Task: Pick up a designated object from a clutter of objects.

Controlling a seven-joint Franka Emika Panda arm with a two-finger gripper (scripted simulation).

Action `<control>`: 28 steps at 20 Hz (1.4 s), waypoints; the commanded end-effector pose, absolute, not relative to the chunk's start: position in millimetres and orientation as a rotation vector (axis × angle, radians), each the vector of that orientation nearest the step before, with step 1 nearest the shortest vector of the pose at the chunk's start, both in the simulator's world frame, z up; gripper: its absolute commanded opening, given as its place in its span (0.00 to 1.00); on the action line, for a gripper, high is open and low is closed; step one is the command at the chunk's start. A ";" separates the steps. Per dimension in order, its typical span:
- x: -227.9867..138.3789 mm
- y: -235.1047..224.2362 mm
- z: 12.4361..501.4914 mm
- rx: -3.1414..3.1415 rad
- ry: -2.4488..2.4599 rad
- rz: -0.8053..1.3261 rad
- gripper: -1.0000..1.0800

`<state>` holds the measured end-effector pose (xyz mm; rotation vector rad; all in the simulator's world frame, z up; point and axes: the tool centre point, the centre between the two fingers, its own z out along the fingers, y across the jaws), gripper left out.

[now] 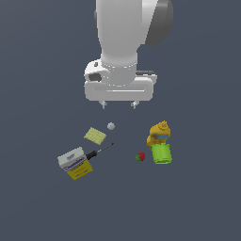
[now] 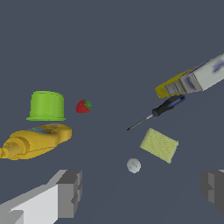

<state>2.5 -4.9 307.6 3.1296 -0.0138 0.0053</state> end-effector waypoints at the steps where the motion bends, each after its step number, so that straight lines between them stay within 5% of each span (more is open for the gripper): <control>1: 2.5 -4.9 307.6 3.130 -0.014 0.005 0.96; 28: 16.6 -45.6 262.3 3.138 -0.320 -0.019 0.96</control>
